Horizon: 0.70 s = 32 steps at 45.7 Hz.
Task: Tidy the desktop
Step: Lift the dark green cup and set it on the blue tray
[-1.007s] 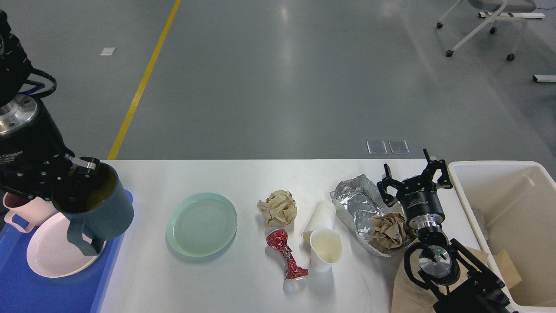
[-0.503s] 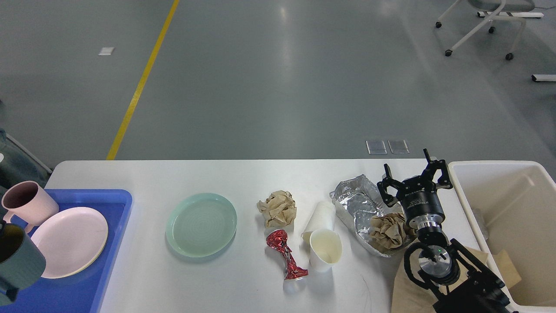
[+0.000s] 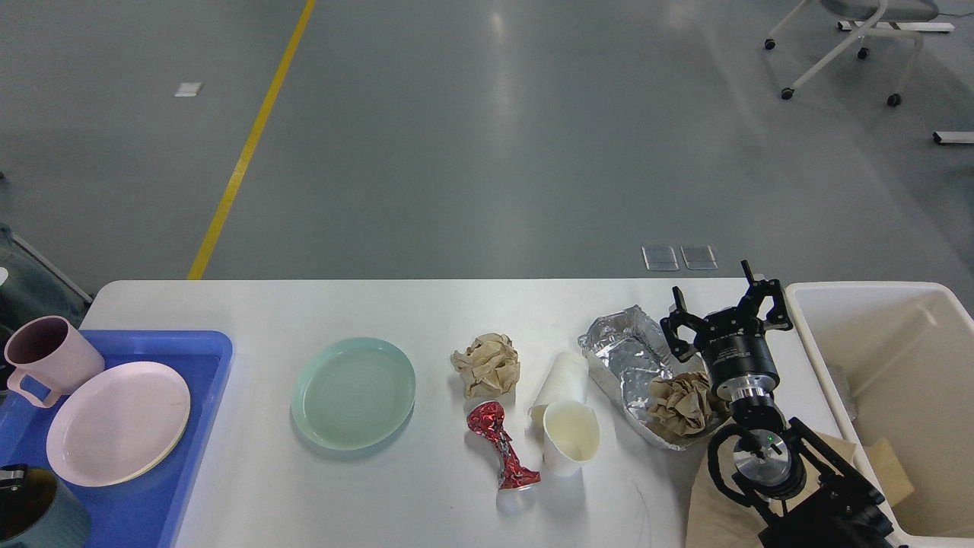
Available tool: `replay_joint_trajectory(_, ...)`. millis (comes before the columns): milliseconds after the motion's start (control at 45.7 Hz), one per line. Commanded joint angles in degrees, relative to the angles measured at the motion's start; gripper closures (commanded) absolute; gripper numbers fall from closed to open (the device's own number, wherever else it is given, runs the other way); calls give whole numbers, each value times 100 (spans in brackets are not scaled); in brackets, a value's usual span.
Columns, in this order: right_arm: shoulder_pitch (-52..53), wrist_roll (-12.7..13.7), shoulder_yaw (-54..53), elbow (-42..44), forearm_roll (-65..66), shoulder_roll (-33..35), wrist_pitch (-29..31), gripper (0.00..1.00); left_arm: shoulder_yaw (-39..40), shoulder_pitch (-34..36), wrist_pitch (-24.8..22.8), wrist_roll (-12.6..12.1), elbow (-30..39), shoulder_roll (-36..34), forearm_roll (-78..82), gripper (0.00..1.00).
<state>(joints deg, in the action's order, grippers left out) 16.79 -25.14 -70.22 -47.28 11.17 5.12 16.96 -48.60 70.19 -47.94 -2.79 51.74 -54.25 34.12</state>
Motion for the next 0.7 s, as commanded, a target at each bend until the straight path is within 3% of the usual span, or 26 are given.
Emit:
replay_joint_trajectory(0, 0, 0, 0, 0, 0, 7, 0, 0, 17, -128, 390, 270, 3, 11, -10, 100)
replay_joint_trajectory(44, 0, 0, 0, 0, 0, -2, 0, 0, 17, -137, 583, 375, 3, 2, -19, 99)
replay_joint_trajectory(153, 0, 0, 0, 0, 0, 7, 0, 0, 35, -146, 777, 349, 29, 11, -19, 99)
replay_joint_trajectory(678, 0, 0, 0, 0, 0, -2, 0, 0, 96, -251, 812, 569, 486, -42, 7, 99)
